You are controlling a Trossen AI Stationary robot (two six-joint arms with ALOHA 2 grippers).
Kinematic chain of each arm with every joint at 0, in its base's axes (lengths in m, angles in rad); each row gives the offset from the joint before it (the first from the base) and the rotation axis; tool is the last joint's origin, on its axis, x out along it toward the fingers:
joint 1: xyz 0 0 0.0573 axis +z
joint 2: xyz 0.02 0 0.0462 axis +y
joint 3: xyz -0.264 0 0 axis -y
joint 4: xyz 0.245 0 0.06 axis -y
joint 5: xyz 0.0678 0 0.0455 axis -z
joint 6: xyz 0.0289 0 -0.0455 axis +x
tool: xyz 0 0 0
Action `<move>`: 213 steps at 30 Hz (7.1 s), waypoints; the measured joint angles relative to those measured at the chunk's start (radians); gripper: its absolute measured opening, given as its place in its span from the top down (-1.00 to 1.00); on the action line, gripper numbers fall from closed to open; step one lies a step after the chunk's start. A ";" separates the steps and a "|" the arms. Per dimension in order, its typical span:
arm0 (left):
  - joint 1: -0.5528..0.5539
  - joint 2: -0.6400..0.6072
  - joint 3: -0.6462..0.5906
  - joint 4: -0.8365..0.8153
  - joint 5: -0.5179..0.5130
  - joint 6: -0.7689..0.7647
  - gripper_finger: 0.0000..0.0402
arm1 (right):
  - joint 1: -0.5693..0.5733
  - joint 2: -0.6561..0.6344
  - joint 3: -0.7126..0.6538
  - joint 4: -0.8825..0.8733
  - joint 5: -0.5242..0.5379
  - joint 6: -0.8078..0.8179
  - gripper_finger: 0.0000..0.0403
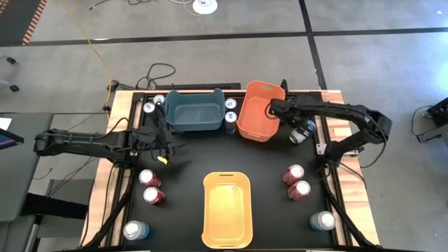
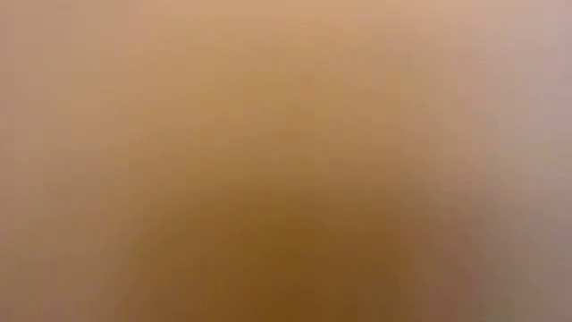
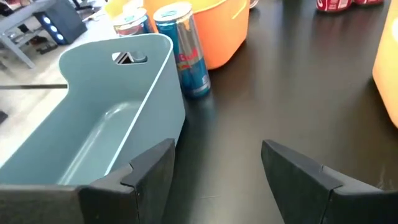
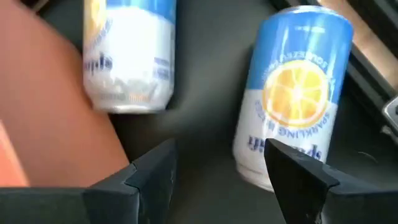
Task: Sort soda cans
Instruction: Put the blue white soda can into the yellow bin
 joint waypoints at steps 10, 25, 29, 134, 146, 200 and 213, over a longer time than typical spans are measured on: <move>-0.001 0.000 -0.001 -0.010 0.020 -0.063 -0.18 | 0.001 0.000 -0.001 -0.283 -0.125 0.161 -0.28; -0.025 0.000 -0.002 -0.040 0.055 -0.064 -0.18 | -0.064 -0.112 -0.181 -0.027 -0.085 0.238 -0.28; -0.026 0.000 -0.002 -0.048 0.055 -0.063 -0.18 | -0.069 -0.138 -0.187 0.005 -0.029 0.232 -0.28; -0.088 0.521 0.456 0.191 0.160 0.506 -0.66 | 0.503 0.087 0.101 1.017 -0.440 -1.033 -0.53; -0.069 0.544 0.471 0.169 0.226 0.632 -0.67 | 0.540 0.245 0.307 0.804 -0.447 -1.115 -0.53; -0.093 0.634 0.512 0.190 0.278 0.711 -0.95 | 0.519 0.238 0.379 0.723 -0.520 -1.353 -0.53; -0.100 0.605 0.513 0.207 0.321 0.712 -0.95 | 0.490 0.245 0.379 0.723 -0.523 -1.349 -0.53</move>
